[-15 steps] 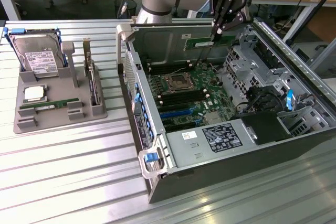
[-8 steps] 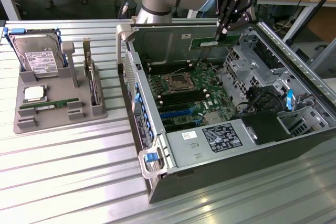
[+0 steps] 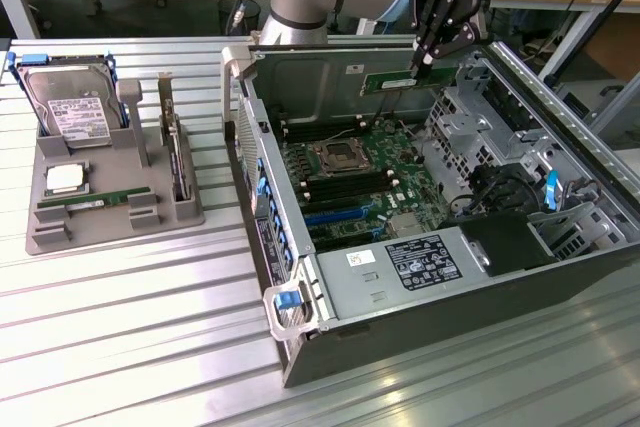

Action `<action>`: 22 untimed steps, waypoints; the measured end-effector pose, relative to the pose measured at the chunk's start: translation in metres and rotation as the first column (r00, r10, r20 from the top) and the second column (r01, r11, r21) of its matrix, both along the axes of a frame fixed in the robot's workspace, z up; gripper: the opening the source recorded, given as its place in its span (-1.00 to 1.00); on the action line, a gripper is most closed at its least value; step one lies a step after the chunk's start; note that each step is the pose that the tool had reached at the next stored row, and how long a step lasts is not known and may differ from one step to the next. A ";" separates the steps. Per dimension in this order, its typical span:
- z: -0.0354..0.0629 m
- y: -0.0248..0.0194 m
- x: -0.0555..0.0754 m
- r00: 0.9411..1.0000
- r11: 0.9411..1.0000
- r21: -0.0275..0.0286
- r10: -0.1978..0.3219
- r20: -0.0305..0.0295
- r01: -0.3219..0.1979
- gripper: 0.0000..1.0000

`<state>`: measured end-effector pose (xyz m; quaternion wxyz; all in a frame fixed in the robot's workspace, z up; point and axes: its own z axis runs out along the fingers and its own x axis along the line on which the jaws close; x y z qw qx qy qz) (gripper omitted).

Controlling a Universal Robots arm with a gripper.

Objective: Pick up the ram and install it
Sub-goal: 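Insert the ram into the slot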

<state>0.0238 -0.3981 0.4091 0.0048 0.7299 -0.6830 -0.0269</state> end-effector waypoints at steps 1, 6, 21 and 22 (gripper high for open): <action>0.0000 0.0000 0.000 1.000 1.000 0.000 0.000 0.000 0.000 -0.75; -0.0015 -0.0001 0.000 1.000 1.000 0.000 -0.001 0.000 0.001 -0.75; -0.0149 -0.0001 0.000 0.999 0.999 0.000 -0.047 0.000 0.047 -0.75; -0.0155 -0.0001 0.000 0.999 0.999 0.000 -0.048 0.000 0.048 -0.75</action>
